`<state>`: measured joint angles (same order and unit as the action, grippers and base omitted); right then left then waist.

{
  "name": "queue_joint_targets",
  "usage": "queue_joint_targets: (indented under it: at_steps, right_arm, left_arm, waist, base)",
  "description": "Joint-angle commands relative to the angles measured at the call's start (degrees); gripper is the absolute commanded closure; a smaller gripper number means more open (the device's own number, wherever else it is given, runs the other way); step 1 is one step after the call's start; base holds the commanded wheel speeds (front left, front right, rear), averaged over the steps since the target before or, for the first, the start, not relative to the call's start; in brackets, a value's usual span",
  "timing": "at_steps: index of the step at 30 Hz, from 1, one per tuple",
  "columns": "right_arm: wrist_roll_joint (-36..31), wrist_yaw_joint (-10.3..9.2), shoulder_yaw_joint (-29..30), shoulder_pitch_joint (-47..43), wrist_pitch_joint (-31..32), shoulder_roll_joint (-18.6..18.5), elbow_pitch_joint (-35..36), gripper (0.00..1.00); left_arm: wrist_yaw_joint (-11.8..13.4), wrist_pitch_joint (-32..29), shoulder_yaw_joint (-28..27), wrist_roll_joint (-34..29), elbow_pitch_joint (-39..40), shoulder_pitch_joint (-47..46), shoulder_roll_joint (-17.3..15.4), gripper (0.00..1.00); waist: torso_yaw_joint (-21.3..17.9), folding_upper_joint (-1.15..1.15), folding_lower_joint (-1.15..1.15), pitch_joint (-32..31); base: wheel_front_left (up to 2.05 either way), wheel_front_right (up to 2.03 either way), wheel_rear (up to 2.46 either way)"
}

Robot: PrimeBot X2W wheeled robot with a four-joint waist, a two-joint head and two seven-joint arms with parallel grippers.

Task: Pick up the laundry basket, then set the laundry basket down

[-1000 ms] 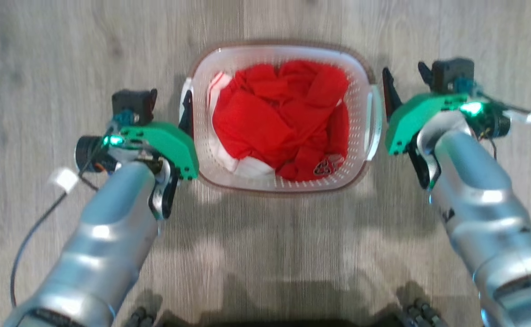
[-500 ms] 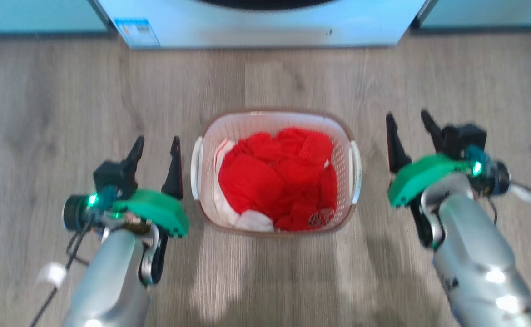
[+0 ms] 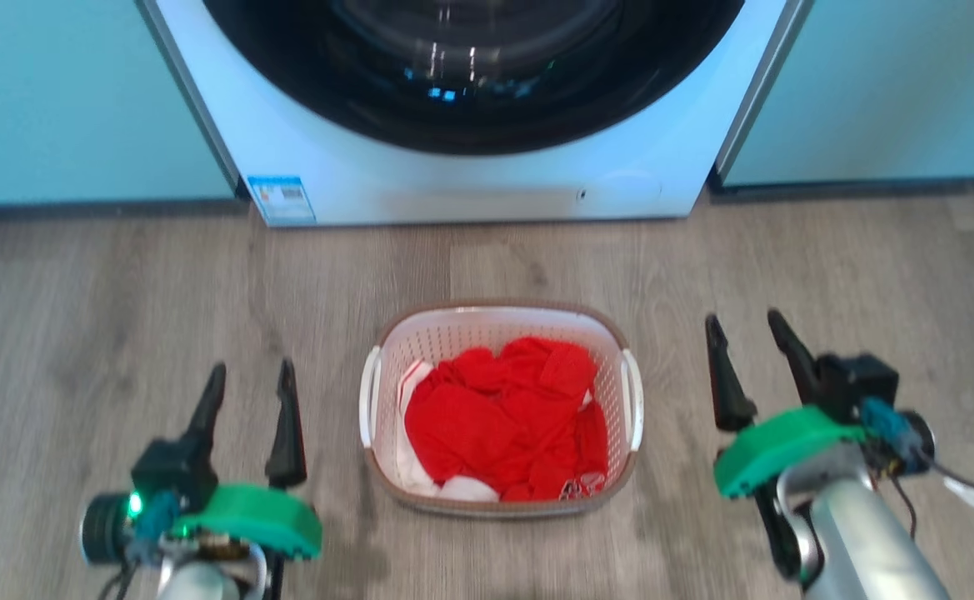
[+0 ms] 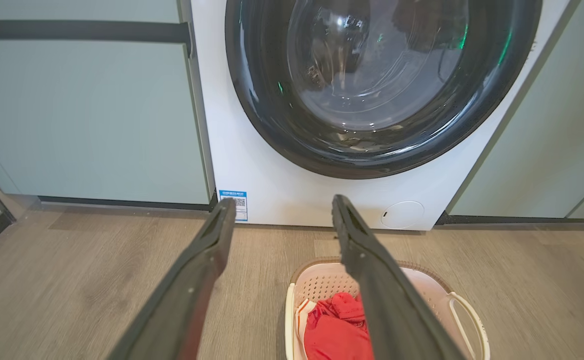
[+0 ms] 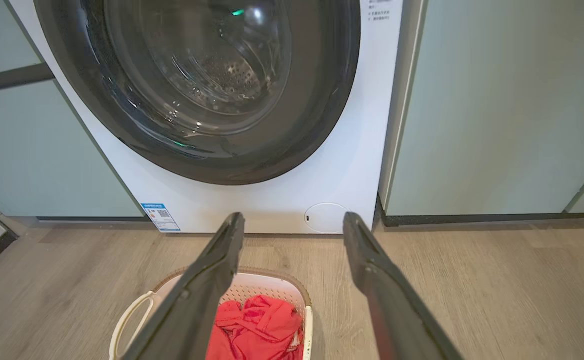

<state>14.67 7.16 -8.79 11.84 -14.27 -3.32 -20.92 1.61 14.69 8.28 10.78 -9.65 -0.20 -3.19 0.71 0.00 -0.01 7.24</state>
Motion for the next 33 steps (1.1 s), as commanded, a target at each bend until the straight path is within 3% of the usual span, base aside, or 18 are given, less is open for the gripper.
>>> queue_joint_targets:
  at_steps: [1, 11, 33]
  right_arm:
    - [0.1, 0.33, -0.5, -0.8, -0.7, 0.4, 2.9, 0.0]
    - [0.0, 0.33, 2.2, -9.1, -0.7, 0.4, 8.1, 0.0]
    - [-0.5, 0.33, 3.5, -10.1, -0.7, 0.4, 9.0, 0.0]
  left_arm:
    - [0.3, 0.3, -2.4, -0.6, 3.0, -0.1, 0.1, 0.0]
    - [0.6, 0.3, -3.1, 0.2, 7.3, 7.6, 0.3, 0.0]
    - [1.7, 0.3, -3.4, 0.8, 6.3, 8.6, 0.3, 0.0]
  waist:
    - [-0.5, 0.0, 0.01, -2.3]
    - [-1.4, 0.0, 0.01, -6.8]
    - [-1.5, 0.0, 0.01, -8.0]
  base:
    - [0.0, 0.0, 0.0]
    - [0.0, 0.0, 0.0]
    - [0.0, 0.0, 0.0]
